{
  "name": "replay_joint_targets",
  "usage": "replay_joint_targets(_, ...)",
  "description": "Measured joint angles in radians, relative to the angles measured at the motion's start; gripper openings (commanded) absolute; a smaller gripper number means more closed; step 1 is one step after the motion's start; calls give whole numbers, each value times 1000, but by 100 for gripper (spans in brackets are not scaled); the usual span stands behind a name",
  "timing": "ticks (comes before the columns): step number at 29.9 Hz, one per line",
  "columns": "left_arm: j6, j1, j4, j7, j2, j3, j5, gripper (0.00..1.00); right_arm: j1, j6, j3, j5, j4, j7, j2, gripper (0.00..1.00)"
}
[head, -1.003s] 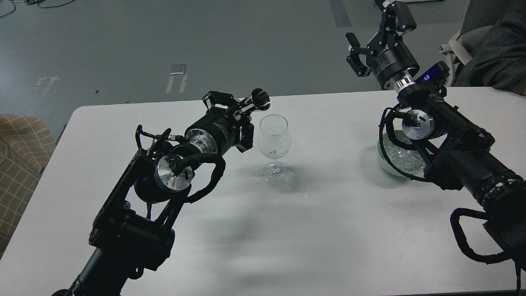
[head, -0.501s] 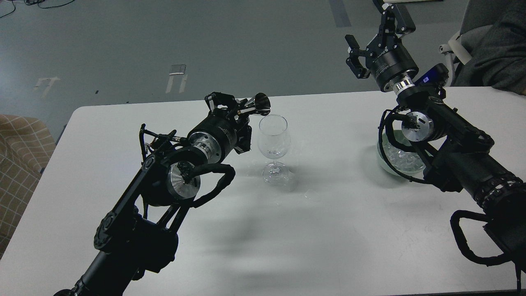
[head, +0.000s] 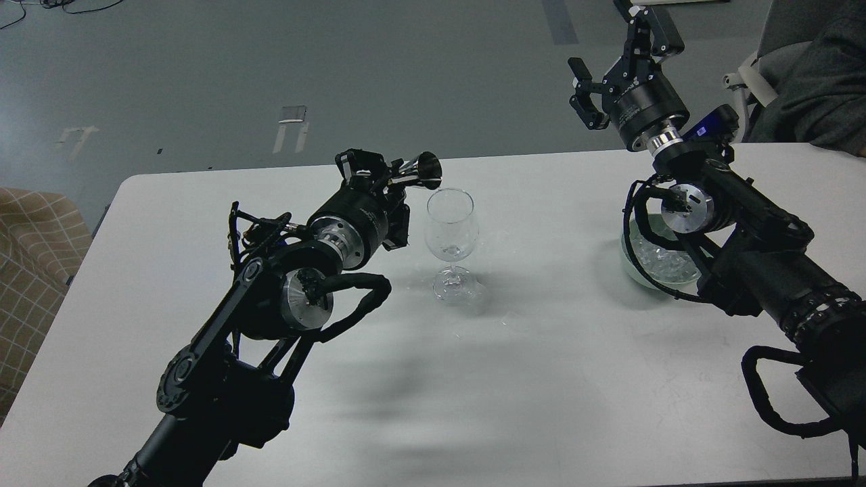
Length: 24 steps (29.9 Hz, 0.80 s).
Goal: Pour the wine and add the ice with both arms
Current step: 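Tilt the jigger with the left gripper to pour into the glass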
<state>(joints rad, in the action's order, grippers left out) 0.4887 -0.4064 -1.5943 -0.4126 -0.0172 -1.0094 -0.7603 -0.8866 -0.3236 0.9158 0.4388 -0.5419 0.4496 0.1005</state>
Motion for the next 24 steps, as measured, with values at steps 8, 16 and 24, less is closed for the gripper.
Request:
replay_joint_targets(8, 0, -10, -1, -2, -8, 26, -63, 0, 0, 0, 0, 0, 0, 2, 0, 100)
replay_joint_targets(16, 0, -9, -1, -2, -10, 34, -129, 0, 0, 0, 0, 0, 0, 3, 1, 100)
replay_joint_targets(24, 0, -14, -3, -2, -24, 35, -206, 0, 0, 0, 0, 0, 0, 3, 1, 100)
